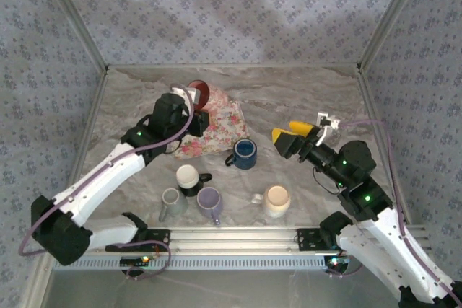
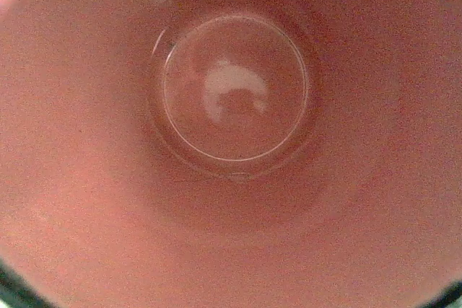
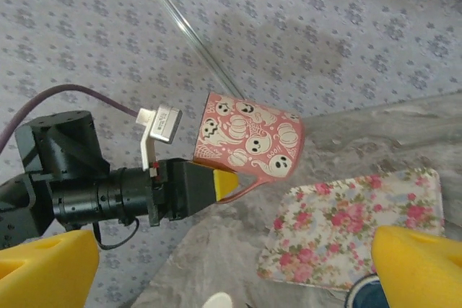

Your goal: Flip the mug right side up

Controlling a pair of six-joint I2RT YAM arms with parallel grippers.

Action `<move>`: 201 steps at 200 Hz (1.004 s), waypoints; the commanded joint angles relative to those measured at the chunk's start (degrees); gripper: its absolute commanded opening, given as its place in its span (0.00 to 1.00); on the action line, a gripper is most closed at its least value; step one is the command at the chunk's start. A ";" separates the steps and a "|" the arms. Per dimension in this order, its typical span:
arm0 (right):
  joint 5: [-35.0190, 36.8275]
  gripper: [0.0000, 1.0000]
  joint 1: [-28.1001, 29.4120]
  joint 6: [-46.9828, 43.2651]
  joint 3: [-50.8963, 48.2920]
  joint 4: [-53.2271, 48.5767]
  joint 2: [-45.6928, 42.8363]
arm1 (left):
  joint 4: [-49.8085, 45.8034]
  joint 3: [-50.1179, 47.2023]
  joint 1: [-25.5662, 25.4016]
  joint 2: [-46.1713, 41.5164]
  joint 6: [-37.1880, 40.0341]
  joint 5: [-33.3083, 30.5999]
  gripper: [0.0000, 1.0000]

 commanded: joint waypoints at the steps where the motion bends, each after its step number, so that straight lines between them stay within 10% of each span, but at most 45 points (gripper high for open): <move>1: 1.76 0.99 0.71 -2.33 1.20 -2.70 0.89 | -1.25 2.38 5.44 2.24 -1.08 -6.91 0.00; 201: 5.50 0.98 3.45 -4.60 4.10 -8.97 5.46 | -3.71 4.27 10.55 22.66 -1.15 -9.71 0.00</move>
